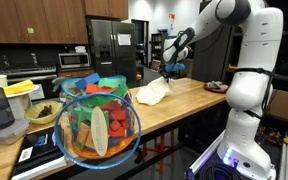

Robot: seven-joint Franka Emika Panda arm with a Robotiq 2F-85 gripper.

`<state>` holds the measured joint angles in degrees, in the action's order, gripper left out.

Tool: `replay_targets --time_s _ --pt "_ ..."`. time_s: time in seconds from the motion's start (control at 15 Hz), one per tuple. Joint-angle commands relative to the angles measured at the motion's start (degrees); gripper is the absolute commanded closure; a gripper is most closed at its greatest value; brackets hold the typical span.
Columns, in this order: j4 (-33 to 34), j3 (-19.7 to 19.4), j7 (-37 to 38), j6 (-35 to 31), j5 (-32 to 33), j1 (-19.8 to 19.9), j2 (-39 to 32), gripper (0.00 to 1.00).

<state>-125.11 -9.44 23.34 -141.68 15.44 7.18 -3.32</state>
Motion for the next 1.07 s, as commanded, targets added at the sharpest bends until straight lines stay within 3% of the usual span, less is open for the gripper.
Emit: replay_targets --time_s 0.0,0.53,1.0 --pt "-0.43 -2.69 -2.78 -0.54 -2.34 3.11 0.88 0.99" --pt "5.06 -5.72 -4.3 2.03 -6.61 6.4 -2.43 0.99" --pt "9.25 -2.01 -2.34 4.45 -7.29 2.04 -2.09 0.99"
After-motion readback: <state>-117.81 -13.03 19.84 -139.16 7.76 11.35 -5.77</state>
